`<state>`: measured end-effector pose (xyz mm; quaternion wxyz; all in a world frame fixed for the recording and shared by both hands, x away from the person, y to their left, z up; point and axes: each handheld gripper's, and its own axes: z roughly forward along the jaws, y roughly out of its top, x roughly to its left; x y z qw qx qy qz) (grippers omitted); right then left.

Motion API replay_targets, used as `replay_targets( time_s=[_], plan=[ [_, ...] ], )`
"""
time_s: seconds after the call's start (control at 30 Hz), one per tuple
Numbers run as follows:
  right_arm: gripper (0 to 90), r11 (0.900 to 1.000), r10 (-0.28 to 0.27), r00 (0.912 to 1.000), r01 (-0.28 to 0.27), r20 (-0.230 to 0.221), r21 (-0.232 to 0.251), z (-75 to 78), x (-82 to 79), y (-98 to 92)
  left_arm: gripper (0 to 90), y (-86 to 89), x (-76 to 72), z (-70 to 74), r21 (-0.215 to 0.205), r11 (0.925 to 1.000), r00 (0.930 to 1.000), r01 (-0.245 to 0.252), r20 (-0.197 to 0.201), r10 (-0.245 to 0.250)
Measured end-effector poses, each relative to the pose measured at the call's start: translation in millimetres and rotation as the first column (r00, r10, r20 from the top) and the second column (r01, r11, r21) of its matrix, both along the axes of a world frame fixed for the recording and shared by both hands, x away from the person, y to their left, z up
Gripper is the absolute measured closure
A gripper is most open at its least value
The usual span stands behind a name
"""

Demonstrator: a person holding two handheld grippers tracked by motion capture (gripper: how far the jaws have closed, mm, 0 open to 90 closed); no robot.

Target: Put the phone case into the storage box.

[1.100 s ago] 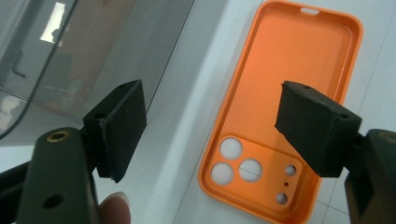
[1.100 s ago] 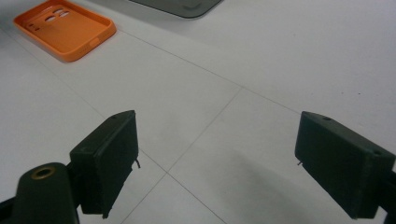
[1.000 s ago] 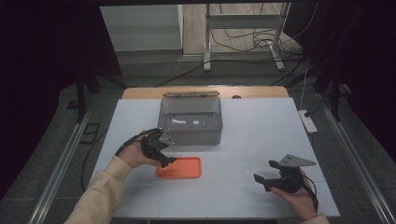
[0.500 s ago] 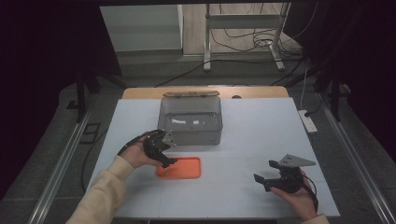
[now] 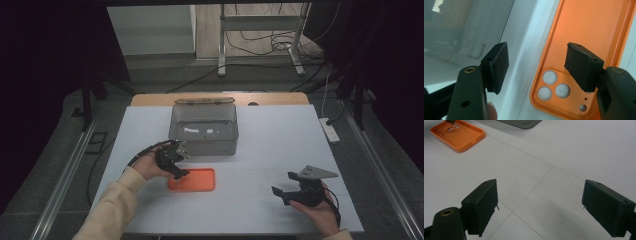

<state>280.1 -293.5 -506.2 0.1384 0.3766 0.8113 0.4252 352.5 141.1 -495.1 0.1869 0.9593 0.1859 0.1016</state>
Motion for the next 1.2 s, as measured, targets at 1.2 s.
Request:
replay_targets(
  time_s=[1.2],
  plan=[
    [13.9,1.0,0.003,1.0,-0.003,-0.01,-0.004,-1.2,0.8,0.5,49.8,-5.8,10.0,-9.9,0.023,0.9997,0.9964,0.001,-0.085,0.001]
  ],
)
